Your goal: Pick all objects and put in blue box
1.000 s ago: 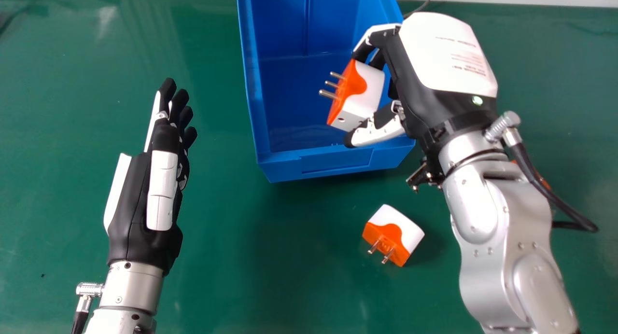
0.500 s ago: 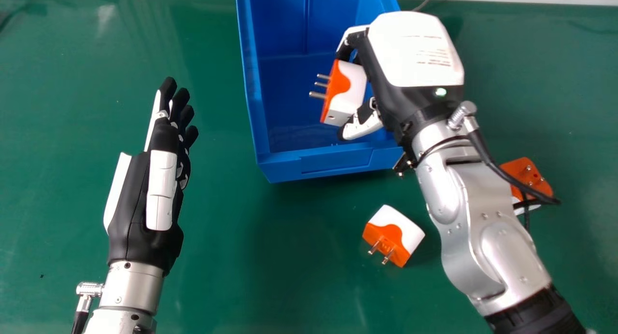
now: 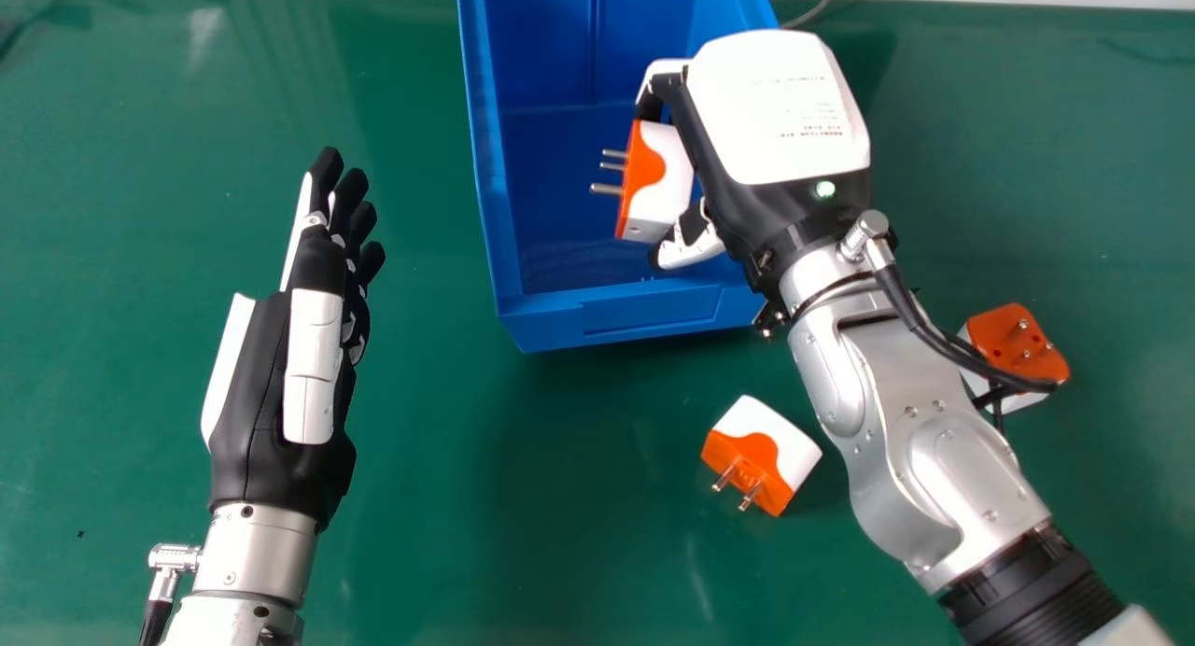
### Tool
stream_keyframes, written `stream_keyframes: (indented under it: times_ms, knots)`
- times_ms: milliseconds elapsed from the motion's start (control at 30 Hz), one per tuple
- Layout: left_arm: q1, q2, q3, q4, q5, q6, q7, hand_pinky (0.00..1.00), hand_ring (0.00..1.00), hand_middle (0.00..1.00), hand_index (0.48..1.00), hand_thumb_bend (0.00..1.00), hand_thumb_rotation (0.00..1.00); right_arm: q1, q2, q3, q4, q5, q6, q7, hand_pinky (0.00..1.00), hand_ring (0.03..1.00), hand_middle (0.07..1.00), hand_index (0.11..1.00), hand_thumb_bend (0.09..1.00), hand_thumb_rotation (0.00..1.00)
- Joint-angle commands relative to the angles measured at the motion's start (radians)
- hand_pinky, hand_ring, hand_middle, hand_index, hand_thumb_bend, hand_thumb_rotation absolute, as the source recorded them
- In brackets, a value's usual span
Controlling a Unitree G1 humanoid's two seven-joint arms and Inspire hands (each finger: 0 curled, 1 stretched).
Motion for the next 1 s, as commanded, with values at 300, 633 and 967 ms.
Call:
stream_keyframes:
  times_ms: [300,633,967]
  knots:
    - [-0.012,0.004,-0.001,0.004,-0.002,-0.02,-0.007,1.0,1.0,1.0,1.0,0.87,1.0,-0.034,-0.064,0.077,-0.089,-0.117,0.116,0.256,0.24,0.364,0.462,0.529,0.512,0.0]
    - [-0.017,0.002,0.0,0.011,0.005,-0.018,-0.002,1.0,1.0,1.0,1.0,0.87,1.0,-0.018,-0.06,0.093,-0.195,-0.204,0.21,0.462,0.28,0.375,0.474,0.528,0.513,0.0]
    - [-0.023,-0.002,0.002,0.026,-0.005,-0.027,-0.01,1.0,1.0,1.0,1.0,0.86,1.0,-0.018,-0.055,0.099,-0.202,-0.232,0.224,0.464,0.5,0.594,0.664,0.689,0.675,0.1]
